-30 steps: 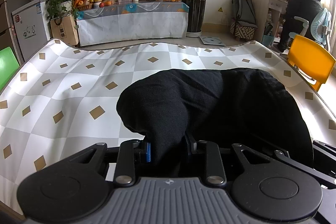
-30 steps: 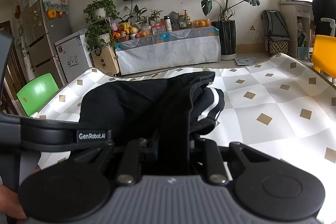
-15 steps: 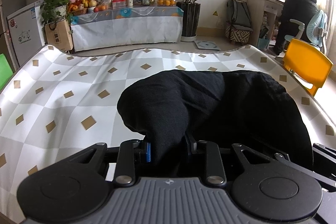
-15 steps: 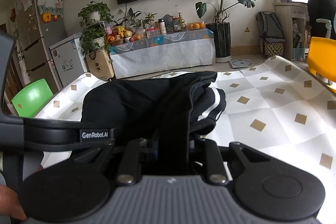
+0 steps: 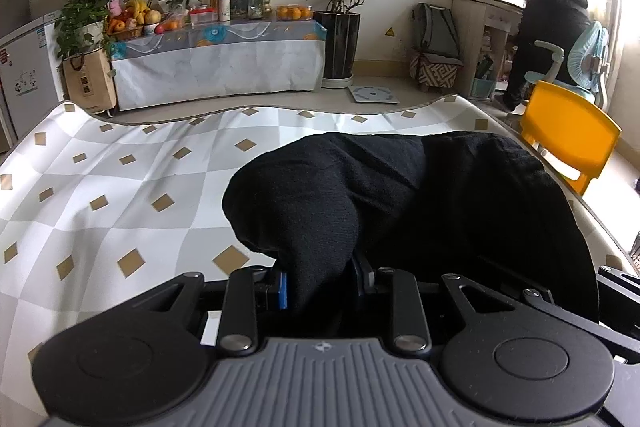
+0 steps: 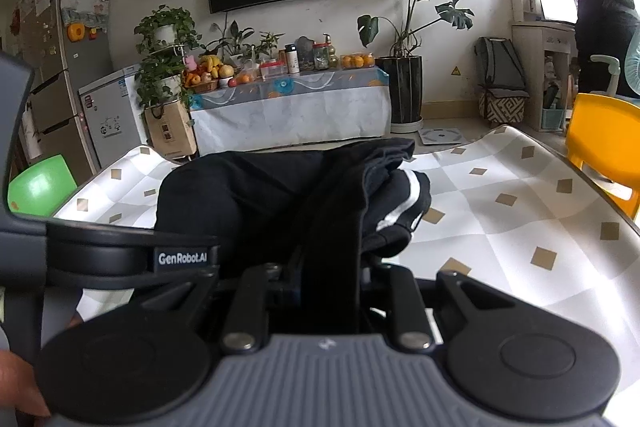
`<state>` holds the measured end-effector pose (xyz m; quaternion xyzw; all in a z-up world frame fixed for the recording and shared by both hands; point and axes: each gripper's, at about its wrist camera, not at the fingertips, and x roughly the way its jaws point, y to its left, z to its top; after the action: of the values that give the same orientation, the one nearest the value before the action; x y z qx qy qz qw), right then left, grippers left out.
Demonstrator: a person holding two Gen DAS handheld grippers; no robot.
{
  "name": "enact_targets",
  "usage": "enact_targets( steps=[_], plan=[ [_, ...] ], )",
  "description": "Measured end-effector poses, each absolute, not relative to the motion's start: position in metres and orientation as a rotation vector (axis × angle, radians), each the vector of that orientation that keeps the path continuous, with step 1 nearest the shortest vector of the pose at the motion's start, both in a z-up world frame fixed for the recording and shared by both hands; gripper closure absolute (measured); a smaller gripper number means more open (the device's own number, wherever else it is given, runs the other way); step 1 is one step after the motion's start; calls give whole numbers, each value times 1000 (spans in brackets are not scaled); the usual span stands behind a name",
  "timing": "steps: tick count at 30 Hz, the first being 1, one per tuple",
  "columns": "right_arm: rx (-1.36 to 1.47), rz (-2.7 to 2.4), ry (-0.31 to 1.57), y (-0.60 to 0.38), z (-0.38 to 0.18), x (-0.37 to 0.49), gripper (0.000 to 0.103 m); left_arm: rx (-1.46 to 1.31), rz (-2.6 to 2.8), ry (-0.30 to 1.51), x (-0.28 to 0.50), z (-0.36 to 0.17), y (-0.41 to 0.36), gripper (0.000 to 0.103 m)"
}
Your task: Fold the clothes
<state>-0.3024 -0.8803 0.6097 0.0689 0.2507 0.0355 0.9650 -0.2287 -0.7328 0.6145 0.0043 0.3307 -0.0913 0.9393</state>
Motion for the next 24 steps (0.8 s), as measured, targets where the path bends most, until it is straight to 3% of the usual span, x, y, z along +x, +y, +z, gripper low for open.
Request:
enact_targets(
  steps=[16,24],
  plan=[
    [162,12,540,-921,602,-284,85,29,-261,706,-207,605,-781,77],
    [225,-60,697,-953,572,-260,85,37,-278,751,-190,587,-803,77]
  ],
)
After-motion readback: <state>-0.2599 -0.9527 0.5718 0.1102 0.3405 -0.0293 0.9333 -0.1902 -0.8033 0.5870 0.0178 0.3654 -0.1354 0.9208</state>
